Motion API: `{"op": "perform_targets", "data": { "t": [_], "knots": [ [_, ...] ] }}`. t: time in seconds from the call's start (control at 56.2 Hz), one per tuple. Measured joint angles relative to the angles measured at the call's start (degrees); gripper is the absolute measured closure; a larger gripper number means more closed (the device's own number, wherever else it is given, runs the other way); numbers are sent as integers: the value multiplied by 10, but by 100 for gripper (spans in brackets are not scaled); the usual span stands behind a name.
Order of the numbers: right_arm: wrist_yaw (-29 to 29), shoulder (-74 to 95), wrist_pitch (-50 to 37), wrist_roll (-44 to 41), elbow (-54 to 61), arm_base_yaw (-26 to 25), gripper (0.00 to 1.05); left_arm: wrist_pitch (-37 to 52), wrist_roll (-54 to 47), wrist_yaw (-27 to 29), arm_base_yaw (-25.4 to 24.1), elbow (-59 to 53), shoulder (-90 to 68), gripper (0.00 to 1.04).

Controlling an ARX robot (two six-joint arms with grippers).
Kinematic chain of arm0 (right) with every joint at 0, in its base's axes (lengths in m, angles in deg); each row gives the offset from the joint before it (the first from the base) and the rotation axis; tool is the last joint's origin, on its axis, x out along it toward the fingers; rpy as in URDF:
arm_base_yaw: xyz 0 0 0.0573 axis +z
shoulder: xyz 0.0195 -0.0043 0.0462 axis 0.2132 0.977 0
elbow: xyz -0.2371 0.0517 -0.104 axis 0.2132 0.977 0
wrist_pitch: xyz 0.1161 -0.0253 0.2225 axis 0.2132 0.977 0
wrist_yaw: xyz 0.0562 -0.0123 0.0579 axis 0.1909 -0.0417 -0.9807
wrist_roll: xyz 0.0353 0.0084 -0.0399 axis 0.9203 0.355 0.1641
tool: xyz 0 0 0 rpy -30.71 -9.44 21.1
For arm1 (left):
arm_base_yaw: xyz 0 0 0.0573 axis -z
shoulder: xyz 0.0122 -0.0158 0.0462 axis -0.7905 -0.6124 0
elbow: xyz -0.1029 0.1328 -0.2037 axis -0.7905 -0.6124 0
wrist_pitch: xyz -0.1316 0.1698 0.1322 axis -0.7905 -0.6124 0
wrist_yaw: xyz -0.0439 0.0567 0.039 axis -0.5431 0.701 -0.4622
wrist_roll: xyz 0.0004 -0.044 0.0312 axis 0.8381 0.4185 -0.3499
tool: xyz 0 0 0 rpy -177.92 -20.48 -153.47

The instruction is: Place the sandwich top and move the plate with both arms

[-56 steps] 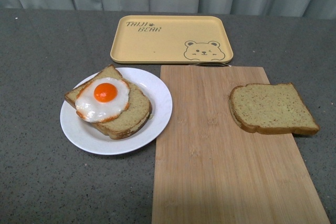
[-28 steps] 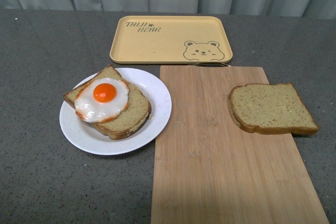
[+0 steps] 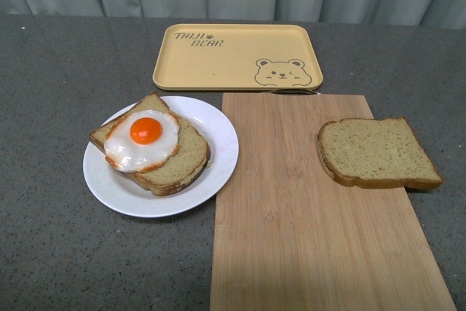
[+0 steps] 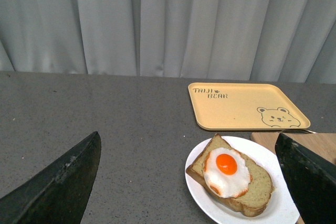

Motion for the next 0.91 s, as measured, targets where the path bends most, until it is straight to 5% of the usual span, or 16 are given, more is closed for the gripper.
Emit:
{"op": "perform_targets", "data": {
  "t": [0.908],
  "knots": [
    [0, 0, 0, 0, 0, 0, 9, 0, 0, 0, 0, 0, 0, 7]
  ]
}}
